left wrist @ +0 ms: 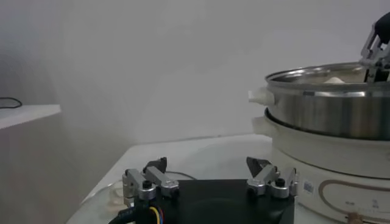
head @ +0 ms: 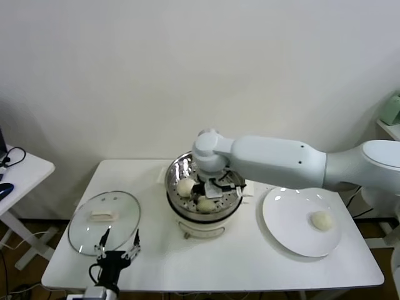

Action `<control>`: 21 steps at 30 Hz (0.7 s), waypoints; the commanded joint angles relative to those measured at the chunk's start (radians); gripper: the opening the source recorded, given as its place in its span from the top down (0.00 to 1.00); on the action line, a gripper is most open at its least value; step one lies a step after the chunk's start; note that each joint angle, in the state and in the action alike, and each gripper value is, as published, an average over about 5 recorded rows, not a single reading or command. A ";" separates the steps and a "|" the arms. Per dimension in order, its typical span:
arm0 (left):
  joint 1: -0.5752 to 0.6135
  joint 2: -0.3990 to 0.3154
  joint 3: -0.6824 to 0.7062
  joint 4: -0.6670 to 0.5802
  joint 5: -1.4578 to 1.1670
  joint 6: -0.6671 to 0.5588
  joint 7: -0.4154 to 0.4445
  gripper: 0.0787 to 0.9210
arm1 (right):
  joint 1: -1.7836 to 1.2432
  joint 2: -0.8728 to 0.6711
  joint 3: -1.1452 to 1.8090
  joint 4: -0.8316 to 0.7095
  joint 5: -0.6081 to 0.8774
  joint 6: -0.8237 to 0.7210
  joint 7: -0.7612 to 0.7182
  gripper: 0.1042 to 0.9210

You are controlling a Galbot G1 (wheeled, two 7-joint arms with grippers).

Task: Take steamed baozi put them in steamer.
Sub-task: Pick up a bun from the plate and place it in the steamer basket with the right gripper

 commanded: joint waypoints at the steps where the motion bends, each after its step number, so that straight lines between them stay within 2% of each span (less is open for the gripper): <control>1: 0.000 -0.001 0.001 0.001 0.000 0.000 0.000 0.12 | -0.010 0.004 -0.002 -0.003 0.006 0.000 -0.002 0.33; 8: -0.001 -0.002 0.003 0.000 0.001 0.002 -0.001 0.12 | -0.011 -0.004 -0.001 0.001 0.006 -0.002 0.008 0.30; 14: 0.000 -0.005 0.004 0.001 0.002 0.002 -0.001 0.12 | -0.006 -0.015 0.001 0.005 0.007 -0.002 0.009 0.16; 21: 0.000 -0.006 0.004 0.003 0.001 0.003 -0.002 0.12 | 0.015 -0.037 0.021 0.008 0.026 -0.001 0.006 0.12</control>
